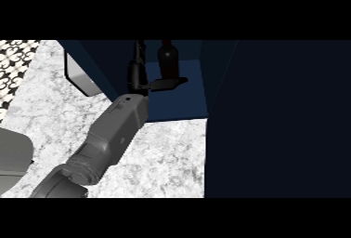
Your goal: Pick up the wine, place it into the cabinet and close the cabinet
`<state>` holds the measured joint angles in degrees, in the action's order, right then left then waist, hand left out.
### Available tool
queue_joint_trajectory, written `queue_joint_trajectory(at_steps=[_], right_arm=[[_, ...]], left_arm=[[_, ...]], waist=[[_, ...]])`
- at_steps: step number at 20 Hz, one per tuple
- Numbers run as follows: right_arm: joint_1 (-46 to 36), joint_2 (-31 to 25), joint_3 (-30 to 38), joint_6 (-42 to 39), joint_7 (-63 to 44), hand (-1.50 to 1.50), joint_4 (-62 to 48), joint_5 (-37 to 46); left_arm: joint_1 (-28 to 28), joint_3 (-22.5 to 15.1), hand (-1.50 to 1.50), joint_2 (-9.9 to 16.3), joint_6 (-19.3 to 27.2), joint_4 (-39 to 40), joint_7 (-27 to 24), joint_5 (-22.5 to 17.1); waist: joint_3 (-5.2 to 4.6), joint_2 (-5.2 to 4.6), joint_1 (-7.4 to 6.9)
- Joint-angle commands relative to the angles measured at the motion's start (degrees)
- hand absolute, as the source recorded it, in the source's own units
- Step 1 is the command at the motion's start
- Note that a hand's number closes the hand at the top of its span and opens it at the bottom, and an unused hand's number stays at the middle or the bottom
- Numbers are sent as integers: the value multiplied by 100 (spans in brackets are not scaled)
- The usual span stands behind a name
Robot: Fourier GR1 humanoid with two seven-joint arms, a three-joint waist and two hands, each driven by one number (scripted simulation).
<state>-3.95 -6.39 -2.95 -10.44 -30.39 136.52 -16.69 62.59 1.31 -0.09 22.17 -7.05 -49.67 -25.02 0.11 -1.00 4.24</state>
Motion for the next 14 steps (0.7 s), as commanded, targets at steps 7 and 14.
queue_joint_trajectory(at_steps=[7, 14], right_arm=[[-459, 53, -263, 365, -557, -150, 361, 87], [-395, -117, 40, 234, -534, -150, 343, -196]], left_arm=[[-465, 39, -150, 8, -599, -41, -131, -491], [-693, -475, -150, 9, -577, -360, -58, -952]], waist=[[-24, 26, -44], [-16, 85, -74]])
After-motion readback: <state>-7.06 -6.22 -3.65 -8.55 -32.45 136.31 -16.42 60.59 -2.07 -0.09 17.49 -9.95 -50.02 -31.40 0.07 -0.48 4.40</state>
